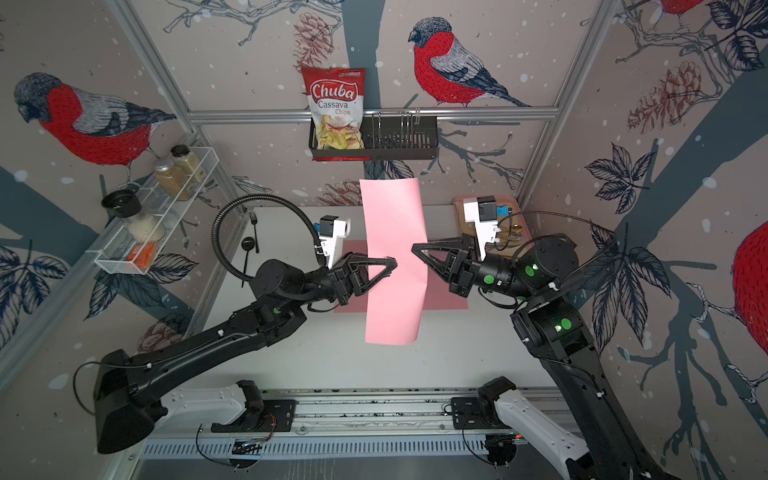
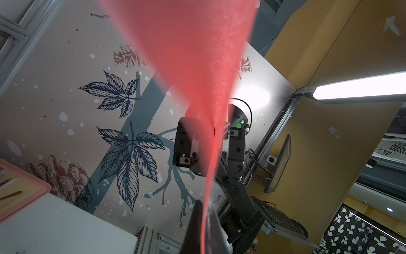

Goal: Fold the rectangular paper in half along the long edge
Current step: Fold the paper.

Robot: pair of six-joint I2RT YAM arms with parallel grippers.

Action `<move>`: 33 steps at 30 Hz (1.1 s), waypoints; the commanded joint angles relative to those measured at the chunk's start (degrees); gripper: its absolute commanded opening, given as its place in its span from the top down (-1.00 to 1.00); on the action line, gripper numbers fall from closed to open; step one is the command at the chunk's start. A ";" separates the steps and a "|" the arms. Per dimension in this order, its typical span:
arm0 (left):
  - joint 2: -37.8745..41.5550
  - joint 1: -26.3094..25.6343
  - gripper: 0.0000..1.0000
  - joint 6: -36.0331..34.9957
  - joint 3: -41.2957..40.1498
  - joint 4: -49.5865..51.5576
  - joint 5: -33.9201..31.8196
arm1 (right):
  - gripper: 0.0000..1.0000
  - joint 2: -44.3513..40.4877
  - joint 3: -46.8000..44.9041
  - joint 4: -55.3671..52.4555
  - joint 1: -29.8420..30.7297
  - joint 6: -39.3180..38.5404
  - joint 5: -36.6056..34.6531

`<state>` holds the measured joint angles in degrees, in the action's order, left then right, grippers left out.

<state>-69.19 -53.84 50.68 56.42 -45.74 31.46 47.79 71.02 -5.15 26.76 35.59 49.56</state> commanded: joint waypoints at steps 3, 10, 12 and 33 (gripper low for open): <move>1.00 -0.02 1.00 -1.57 0.40 -0.50 0.05 | 0.28 0.31 0.84 0.74 -0.11 -0.63 1.14; 1.54 -0.03 1.00 -2.67 0.41 0.65 -0.56 | 0.03 -0.50 0.49 -6.87 -0.10 -4.10 4.57; 1.55 -0.02 1.00 -2.76 0.43 0.91 -0.61 | 0.05 -0.75 0.45 -9.48 -0.07 -5.43 4.41; 0.92 -0.01 1.00 -3.56 0.43 1.55 -0.82 | 0.95 -2.32 1.35 -14.73 -0.05 -9.30 0.05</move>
<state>-68.16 -53.87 47.57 56.47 -42.15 30.83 45.63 72.10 -21.56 26.72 26.89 52.03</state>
